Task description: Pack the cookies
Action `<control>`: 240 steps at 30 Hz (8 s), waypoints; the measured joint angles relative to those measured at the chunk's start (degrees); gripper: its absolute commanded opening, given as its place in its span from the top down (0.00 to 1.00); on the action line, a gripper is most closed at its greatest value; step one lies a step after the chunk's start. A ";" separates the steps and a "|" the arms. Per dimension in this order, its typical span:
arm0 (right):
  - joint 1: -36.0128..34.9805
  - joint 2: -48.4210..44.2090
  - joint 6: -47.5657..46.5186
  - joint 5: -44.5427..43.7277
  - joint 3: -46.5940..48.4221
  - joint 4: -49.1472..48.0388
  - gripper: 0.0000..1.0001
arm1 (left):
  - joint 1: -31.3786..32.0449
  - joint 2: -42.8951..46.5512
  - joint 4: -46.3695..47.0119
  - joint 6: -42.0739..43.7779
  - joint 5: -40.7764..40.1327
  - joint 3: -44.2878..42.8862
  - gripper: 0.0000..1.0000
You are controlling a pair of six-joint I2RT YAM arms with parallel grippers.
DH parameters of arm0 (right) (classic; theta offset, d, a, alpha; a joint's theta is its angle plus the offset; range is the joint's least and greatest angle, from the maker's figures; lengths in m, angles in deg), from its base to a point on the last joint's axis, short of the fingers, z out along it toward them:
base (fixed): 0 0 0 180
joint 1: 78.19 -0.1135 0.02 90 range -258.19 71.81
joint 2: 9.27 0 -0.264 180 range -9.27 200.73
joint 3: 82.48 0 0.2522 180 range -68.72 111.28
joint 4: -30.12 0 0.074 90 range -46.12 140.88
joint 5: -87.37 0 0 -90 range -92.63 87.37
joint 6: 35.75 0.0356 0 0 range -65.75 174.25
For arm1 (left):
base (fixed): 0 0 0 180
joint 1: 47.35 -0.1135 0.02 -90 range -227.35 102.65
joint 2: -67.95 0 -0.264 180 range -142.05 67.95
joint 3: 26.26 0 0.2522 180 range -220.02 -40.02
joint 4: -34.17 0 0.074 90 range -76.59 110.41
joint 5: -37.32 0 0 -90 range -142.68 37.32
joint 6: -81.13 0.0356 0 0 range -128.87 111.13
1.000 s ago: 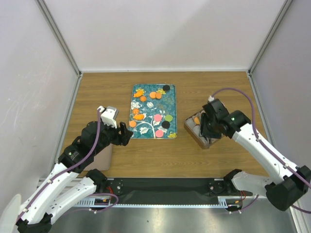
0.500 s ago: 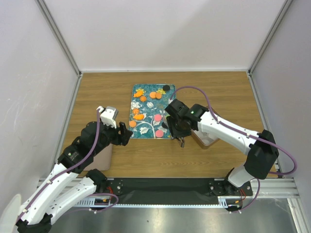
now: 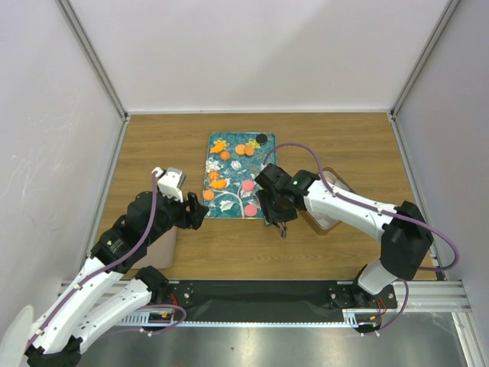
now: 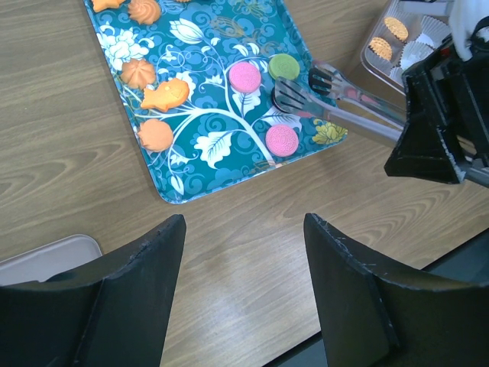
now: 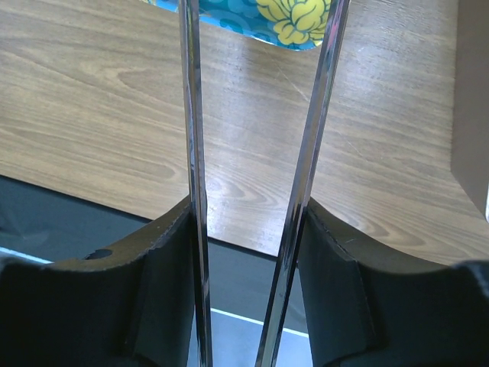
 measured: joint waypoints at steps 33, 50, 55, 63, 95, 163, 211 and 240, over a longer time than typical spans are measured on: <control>-1.40 7.61 -0.76 -2.67 4.85 2.97 0.62 | 0.09 1.55 0.00 0.00 0.02 0.00 0.30; 1.14 3.10 -1.68 -5.22 11.10 9.70 0.71 | 0.42 2.19 0.00 0.00 0.02 0.00 0.30; 7.19 -6.78 -1.27 -5.86 8.63 10.12 0.71 | 0.48 2.16 0.00 0.00 0.02 0.00 0.30; 21.73 -21.86 0.00 -5.97 -5.64 10.49 0.70 | 0.57 1.97 0.02 0.02 0.24 0.00 0.30; 33.66 -23.34 0.85 -3.26 -15.93 7.10 0.60 | 2.08 1.05 0.04 0.02 1.57 0.00 0.31; 6.23 0.37 -7.21 0.37 0.00 -4.35 0.45 | 3.23 -4.11 -5.01 -3.45 -12.70 -0.68 0.30; 4.39 8.61 -8.61 -4.17 5.64 -0.87 0.50 | 3.26 0.15 -4.61 -3.87 -12.94 -0.66 0.30; 4.15 9.18 -8.17 -4.55 5.95 0.17 0.73 | 3.26 1.90 -4.46 -3.87 -12.79 -0.66 0.30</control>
